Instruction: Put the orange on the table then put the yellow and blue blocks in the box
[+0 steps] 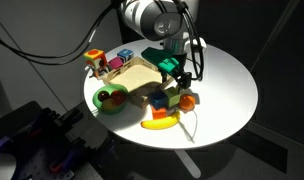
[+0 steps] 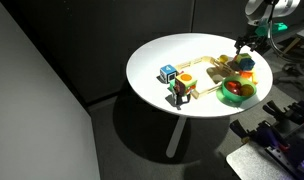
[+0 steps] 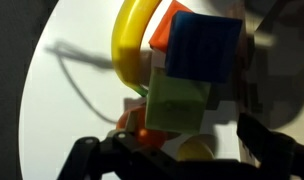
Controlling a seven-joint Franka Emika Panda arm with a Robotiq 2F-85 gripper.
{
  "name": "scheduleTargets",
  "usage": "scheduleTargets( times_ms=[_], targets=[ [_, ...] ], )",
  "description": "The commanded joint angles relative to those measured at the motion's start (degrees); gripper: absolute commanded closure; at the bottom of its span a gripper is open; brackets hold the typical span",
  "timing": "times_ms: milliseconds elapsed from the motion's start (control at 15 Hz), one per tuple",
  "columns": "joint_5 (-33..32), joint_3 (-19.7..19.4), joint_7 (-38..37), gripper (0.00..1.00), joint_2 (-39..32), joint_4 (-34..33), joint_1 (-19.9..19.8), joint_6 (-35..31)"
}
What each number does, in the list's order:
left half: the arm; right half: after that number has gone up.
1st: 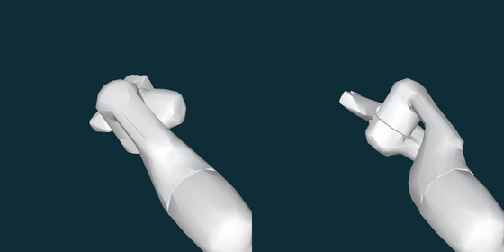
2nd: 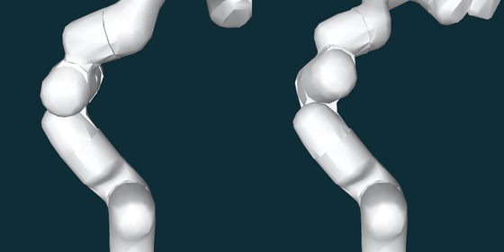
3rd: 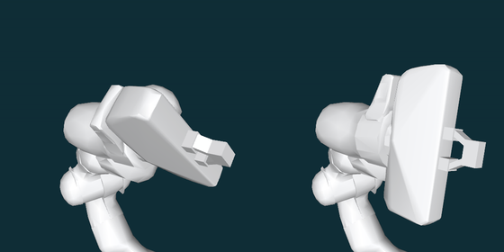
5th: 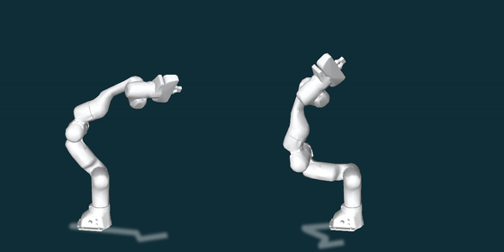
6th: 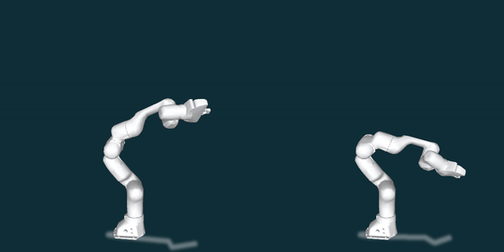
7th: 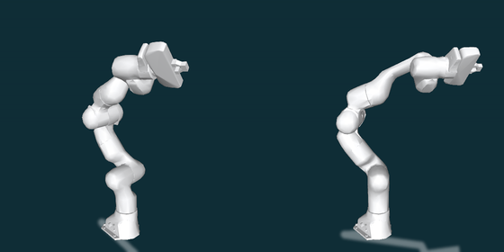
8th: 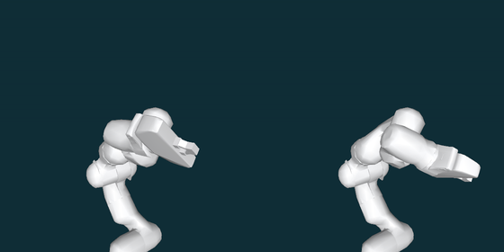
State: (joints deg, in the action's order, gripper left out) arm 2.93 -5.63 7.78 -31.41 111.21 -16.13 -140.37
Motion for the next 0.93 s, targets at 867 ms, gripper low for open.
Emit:
scheduleTargets(
  times_ms=[867],
  targets=[
    [-0.95, -2.96, -5.77, 0.00, -4.58, -4.72, 2.60, 1.29]
  ],
)
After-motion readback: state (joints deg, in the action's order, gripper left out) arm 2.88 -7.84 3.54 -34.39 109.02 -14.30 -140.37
